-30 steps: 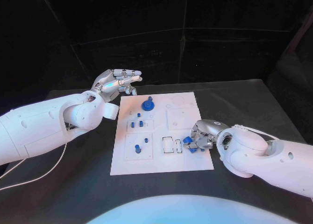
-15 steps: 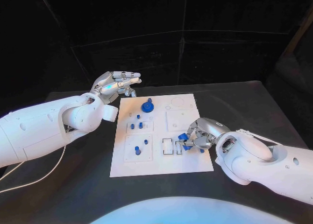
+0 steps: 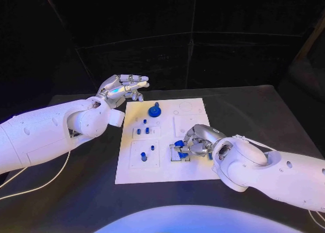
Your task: Assemble the parts on the task board
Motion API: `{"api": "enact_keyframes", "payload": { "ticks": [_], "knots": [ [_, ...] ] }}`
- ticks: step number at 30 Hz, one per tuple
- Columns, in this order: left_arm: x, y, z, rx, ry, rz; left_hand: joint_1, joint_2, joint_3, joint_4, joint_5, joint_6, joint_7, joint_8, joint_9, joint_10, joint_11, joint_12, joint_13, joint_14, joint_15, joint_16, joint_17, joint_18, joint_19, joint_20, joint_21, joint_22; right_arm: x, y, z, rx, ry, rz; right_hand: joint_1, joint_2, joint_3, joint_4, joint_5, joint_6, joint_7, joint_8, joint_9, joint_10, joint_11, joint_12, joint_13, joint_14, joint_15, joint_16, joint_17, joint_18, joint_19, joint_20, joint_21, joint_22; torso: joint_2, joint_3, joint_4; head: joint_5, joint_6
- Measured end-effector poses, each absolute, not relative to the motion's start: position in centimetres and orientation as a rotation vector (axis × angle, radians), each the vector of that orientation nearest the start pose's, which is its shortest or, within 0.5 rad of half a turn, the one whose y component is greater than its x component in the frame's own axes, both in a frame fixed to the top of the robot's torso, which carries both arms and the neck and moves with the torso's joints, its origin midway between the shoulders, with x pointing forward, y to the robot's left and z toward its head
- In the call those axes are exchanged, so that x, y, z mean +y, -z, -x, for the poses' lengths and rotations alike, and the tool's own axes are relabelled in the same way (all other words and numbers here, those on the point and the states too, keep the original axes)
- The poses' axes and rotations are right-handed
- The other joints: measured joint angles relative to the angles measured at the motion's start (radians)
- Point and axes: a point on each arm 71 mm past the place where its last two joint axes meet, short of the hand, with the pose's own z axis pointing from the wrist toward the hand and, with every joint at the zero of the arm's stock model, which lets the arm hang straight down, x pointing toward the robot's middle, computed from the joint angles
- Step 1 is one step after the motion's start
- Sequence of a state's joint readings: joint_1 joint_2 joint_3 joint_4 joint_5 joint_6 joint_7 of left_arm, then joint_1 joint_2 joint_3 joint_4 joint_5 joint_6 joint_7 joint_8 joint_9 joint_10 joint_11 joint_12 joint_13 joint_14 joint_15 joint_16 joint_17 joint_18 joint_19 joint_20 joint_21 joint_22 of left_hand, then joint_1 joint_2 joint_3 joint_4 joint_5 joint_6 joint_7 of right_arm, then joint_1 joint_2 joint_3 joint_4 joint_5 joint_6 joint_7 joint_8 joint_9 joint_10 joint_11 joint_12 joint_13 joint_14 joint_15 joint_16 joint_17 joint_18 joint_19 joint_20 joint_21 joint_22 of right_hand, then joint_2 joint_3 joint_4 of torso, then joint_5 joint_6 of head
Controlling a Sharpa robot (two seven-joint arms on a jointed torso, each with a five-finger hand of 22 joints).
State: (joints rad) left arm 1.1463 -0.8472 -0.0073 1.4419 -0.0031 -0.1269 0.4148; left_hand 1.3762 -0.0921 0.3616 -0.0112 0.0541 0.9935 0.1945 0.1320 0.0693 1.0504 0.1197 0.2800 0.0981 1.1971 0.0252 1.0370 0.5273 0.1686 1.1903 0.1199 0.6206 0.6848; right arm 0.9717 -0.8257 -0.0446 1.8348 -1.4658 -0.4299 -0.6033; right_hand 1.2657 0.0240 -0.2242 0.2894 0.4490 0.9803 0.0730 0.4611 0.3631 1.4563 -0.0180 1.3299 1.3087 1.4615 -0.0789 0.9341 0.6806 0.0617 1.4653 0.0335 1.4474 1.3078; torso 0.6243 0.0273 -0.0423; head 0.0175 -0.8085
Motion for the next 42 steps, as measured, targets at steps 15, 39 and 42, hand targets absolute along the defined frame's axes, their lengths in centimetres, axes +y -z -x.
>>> {"api": "enact_keyframes", "payload": {
  "ticks": [15, 39, 42],
  "knots": [
    [22.77, 19.54, -49.48, 1.443, 1.661, 1.123, 0.000, 0.000, 0.000, 0.000, 0.000, -0.004, -0.004, 0.000, 0.000, -0.004, -0.004, 0.006, 0.000, 0.000, 0.000, 0.000, 0.000, 0.000, 0.000, 0.000, 0.000, 0.000, -12.94, 26.34, -38.47, 1.977, -0.560, -0.153, -0.021, 0.012, -0.023, 0.000, -0.054, 0.009, -0.009, 0.012, 0.035, 0.006, -0.005, -0.002, 0.002, 0.002, -0.002, 0.000, 0.000, 0.000, 0.003, -0.004, 0.000, 0.000, 0.000, 0.0005, -0.0004, 0.009, -0.008],
    [22.79, 19.55, -49.48, 1.445, 1.662, 1.124, 0.000, 0.000, 0.000, 0.000, 0.000, -0.004, -0.004, 0.000, 0.000, -0.004, -0.004, 0.006, 0.000, 0.000, 0.000, 0.000, 0.000, 0.000, 0.000, 0.000, 0.000, -0.001, -12.75, 26.41, -38.76, 1.961, -0.550, -0.150, -0.173, -0.046, -0.060, 0.005, -0.397, 0.011, -0.018, -0.013, 0.084, 0.000, 0.000, -0.052, -0.001, 0.004, -0.004, -0.005, 0.002, 0.000, 0.000, -0.007, 0.000, 0.000, -0.001, 0.0015, -0.0028, 0.025, -0.012],
    [22.80, 19.55, -49.48, 1.445, 1.662, 1.124, 0.000, 0.000, 0.000, 0.000, 0.000, -0.004, -0.004, 0.000, 0.000, -0.004, -0.004, 0.006, 0.000, 0.000, 0.000, 0.000, 0.000, 0.000, 0.000, 0.000, 0.000, -0.001, -12.79, 26.36, -38.70, 1.960, -0.550, -0.150, -0.173, -0.046, -0.057, 0.003, -0.397, 0.011, -0.018, -0.013, 0.084, -0.001, 0.000, -0.052, -0.001, 0.004, -0.004, -0.005, 0.002, 0.000, 0.000, -0.007, 0.000, 0.000, -0.001, 0.0017, -0.0028, 0.025, -0.012]
  ]
}}
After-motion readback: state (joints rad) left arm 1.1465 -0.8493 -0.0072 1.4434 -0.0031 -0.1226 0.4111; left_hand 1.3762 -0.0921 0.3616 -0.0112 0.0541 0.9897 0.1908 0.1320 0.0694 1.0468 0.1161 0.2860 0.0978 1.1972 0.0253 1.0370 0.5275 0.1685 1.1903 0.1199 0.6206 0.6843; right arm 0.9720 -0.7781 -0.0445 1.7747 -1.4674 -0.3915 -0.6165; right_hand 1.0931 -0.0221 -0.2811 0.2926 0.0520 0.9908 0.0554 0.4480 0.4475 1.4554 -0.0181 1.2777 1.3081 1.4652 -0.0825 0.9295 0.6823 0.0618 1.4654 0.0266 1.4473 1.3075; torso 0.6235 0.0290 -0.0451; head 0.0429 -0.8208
